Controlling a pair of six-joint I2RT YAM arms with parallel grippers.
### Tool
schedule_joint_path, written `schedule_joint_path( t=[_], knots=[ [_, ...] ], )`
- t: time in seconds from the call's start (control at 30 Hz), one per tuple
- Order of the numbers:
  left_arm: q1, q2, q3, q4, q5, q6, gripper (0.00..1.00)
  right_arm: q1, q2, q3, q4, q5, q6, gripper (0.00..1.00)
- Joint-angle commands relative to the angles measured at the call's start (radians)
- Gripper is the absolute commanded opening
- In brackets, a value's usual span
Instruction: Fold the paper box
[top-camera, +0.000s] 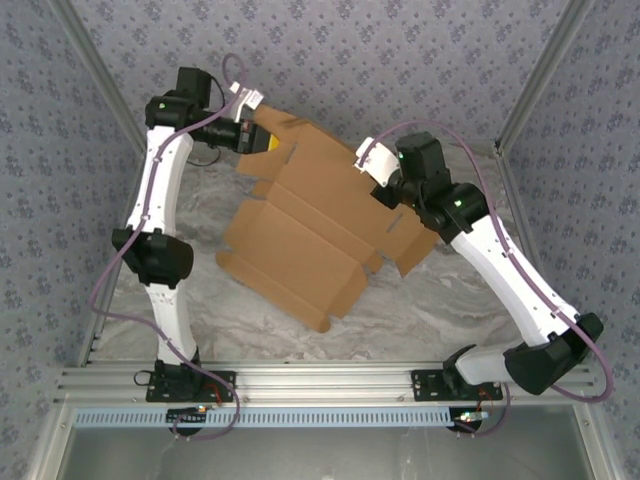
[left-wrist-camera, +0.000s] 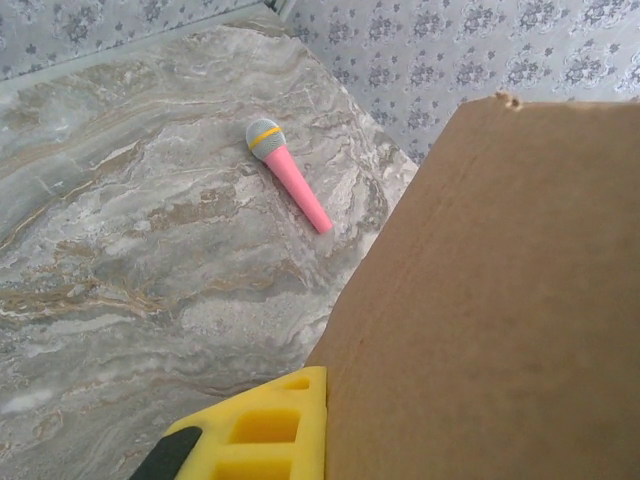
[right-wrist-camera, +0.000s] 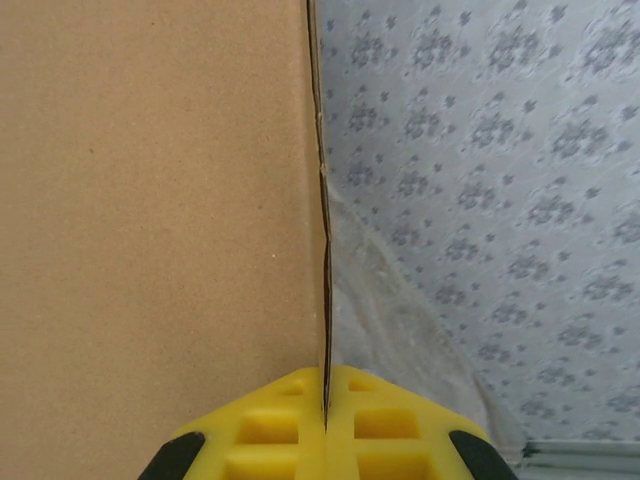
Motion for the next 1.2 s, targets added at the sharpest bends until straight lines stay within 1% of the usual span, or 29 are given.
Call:
schedule_joint_path(
  t=[0.0,0.13,0.23,0.3,0.37,0.43,0.47,0.6,0.67,0.73,0.77,0.83,0.9,1.03,1.17],
  knots=[
    [0.026,0.015,0.047,0.052,0.015,-0.024,0.14,-0.04,0.001,0.002,-0.142,-0.027,0.064,0.0],
    [0.027,0.042,0.05,0.065,0.003,-0.016,0.29,-0.07,0.0,-0.007,-0.153,-0.088,0.056,0.0],
    [0.037,0.052,0.053,0.103,-0.057,-0.056,0.4,-0.089,0.008,-0.01,-0.16,-0.118,0.054,0.0],
    [0.051,0.049,0.052,0.139,-0.162,-0.119,0.44,-0.101,0.015,-0.017,-0.161,-0.125,0.055,0.0],
    [0.064,0.03,0.017,0.181,-0.252,-0.178,0.44,-0.112,0.022,-0.029,-0.162,-0.129,0.064,0.0],
    [0.061,-0.024,-0.095,0.258,-0.307,-0.231,0.44,-0.124,0.031,-0.042,-0.156,-0.127,0.075,0.0],
    [0.056,-0.075,-0.198,0.335,-0.32,-0.26,0.45,-0.131,0.037,-0.05,-0.152,-0.123,0.085,0.0],
    [0.025,-0.318,-0.701,0.75,-0.393,-0.398,0.5,-0.143,0.07,-0.062,-0.144,-0.078,0.112,0.0],
    [0.005,-0.405,-0.888,0.895,-0.411,-0.46,0.51,-0.148,0.084,-0.064,-0.142,-0.067,0.122,0.0],
    [-0.033,-0.457,-1.033,1.013,-0.41,-0.522,0.52,-0.155,0.094,-0.068,-0.135,-0.061,0.138,0.0],
    [-0.064,-0.472,-1.092,1.053,-0.431,-0.558,0.54,-0.157,0.099,-0.07,-0.13,-0.061,0.147,0.0],
    [-0.123,-0.475,-1.155,1.092,-0.452,-0.579,0.54,-0.159,0.111,-0.074,-0.121,-0.062,0.161,0.0],
    [-0.202,-0.46,-1.206,1.148,-0.455,-0.589,0.54,-0.16,0.121,-0.08,-0.115,-0.061,0.175,0.0],
    [-0.324,-0.379,-1.255,1.286,-0.47,-0.624,0.53,-0.171,0.134,-0.091,-0.104,-0.055,0.191,0.0],
    [-0.42,-0.275,-1.23,1.338,-0.509,-0.597,0.49,-0.181,0.146,-0.1,-0.104,-0.029,0.196,0.0]
  ],
)
